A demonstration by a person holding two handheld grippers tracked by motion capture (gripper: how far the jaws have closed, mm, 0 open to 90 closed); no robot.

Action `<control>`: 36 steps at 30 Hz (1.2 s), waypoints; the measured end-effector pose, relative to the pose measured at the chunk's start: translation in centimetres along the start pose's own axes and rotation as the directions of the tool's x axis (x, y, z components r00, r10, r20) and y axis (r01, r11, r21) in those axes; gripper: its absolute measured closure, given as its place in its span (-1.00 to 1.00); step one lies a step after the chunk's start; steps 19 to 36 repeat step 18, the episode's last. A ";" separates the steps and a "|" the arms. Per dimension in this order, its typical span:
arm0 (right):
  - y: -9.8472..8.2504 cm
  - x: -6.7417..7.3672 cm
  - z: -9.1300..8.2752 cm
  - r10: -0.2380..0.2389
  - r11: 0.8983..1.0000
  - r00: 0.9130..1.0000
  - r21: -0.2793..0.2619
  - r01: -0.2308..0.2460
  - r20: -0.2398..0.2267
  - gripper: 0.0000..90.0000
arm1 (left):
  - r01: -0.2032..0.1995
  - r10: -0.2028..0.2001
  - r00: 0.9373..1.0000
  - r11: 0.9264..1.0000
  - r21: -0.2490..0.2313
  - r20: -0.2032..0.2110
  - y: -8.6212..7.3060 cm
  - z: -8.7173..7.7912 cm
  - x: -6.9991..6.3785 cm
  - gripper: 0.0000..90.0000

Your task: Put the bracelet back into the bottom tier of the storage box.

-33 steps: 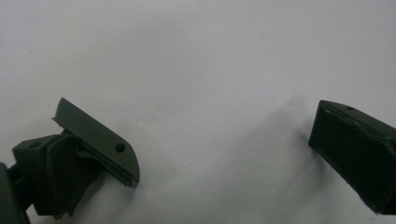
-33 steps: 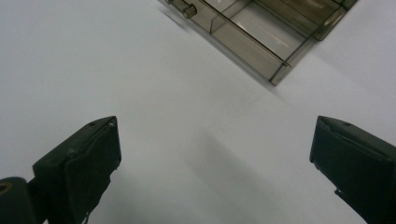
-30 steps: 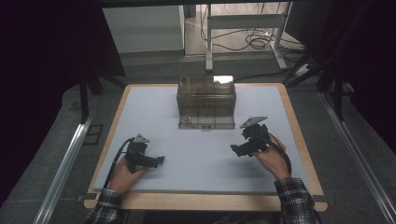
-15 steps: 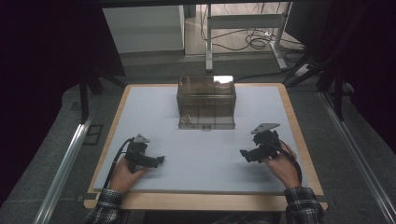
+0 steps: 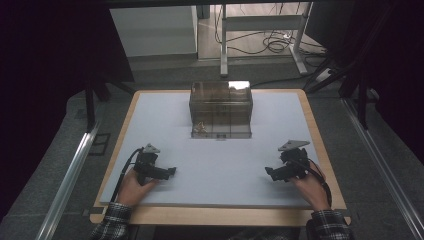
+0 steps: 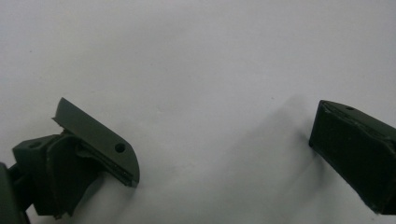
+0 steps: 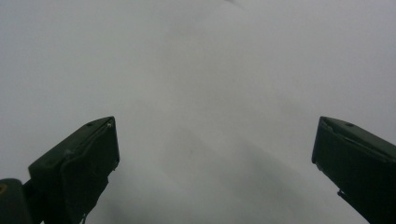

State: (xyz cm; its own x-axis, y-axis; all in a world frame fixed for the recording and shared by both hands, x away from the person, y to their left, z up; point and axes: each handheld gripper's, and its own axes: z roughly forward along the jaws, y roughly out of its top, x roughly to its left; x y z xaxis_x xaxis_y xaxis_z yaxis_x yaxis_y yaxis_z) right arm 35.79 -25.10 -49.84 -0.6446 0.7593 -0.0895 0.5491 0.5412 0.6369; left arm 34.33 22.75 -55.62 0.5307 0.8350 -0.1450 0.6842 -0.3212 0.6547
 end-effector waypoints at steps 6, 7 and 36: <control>-1.6 -0.4 0.1 0.026 1.000 1.000 0.007 -0.026 -0.007 -1.00 | 0.000 0.000 1.000 1.000 0.000 0.000 0.0 0.0 0.0 -1.00; -2.0 -0.5 0.1 0.033 0.999 0.999 0.010 -0.033 -0.014 -1.00 | 0.000 0.000 1.000 1.000 0.000 0.000 0.0 0.0 0.0 -1.00; -3.5 -0.5 0.7 0.058 0.998 0.998 0.014 -0.058 -0.014 -1.00 | 0.000 0.000 1.000 1.000 0.000 0.000 0.0 0.0 0.0 -1.00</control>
